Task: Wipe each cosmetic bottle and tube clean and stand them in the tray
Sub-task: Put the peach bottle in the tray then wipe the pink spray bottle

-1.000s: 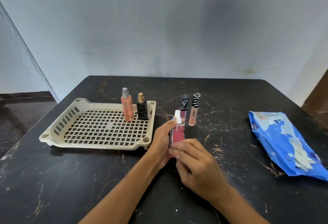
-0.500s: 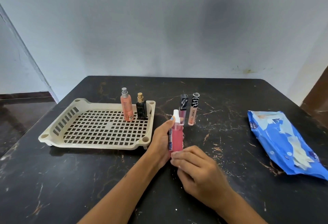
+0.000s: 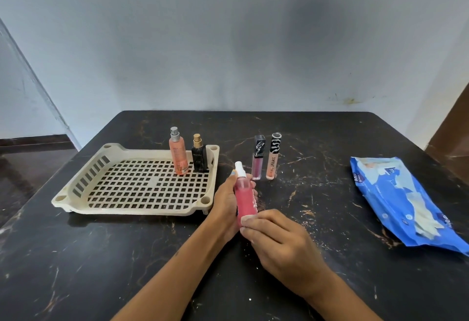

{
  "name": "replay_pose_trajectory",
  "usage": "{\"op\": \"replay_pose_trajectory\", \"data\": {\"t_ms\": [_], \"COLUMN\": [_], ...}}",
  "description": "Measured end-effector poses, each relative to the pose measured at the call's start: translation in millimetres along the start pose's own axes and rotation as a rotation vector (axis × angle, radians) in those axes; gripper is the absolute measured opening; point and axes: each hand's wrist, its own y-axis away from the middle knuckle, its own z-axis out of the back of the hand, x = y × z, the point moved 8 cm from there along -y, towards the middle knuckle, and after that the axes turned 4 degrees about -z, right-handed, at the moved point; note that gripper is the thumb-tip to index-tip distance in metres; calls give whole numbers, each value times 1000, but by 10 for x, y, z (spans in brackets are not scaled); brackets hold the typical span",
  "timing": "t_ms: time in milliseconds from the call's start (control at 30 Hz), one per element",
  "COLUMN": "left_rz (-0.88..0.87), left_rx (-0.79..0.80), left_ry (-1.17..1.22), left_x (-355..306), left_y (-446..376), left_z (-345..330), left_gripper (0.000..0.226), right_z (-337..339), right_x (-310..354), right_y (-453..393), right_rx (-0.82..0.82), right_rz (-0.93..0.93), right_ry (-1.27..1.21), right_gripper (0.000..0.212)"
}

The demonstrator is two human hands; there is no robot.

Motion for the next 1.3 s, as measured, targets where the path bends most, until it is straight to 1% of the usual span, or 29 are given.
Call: {"op": "replay_pose_trajectory", "data": {"t_ms": [167, 267, 367, 400, 500, 567, 667, 733, 833, 933, 1033, 1167, 1233, 1300], "left_rz": [78, 97, 72, 57, 31, 44, 66, 75, 102, 89, 60, 28, 15, 22], "left_rx": [10, 25, 7, -2, 5, 26, 69, 124, 207, 215, 187, 115, 123, 175], "left_ry": [102, 120, 114, 112, 92, 68, 79, 54, 19, 24, 14, -14, -46, -91], "left_x": [34, 4, -31, -47, -54, -21, 29, 55, 104, 103, 81, 40, 20, 30], "left_y": [15, 66, 78, 80, 61, 55, 53, 73, 135, 139, 106, 104, 107, 113], "left_z": [4, -30, -32, -27, 4, 1, -26, -62, -164, -208, -155, -77, -83, -121], "left_gripper": [39, 38, 38, 38, 38, 39, 41, 43, 44, 43, 43, 44, 45, 44], "right_z": [9, 4, -15, 17, 190, 212, 118, 99, 149, 157, 148, 145, 126, 121], "right_x": [59, 40, 9, -24, -141, -132, -95, -158, -294, -380, -347, -180, -154, -211], "right_y": [22, 31, 20, 10, 0, 4, 3, -10, -16, -15, -15, -7, -9, -5], "right_rx": [-17, -31, -10, -29, -156, -172, -114, -123, -193, -215, -190, -118, -115, -147], "right_rz": [69, 42, -12, -50, -172, -157, -118, -172, -284, -357, -327, -203, -184, -225], "right_ry": [92, 107, 112, 80, -47, -87, -120, -132, -130, -129, -151, -199, -188, -161], "right_gripper": [18, 14, 16, 16, 12, 9, 9, 11, 15, 19, 17, 18, 17, 17]}}
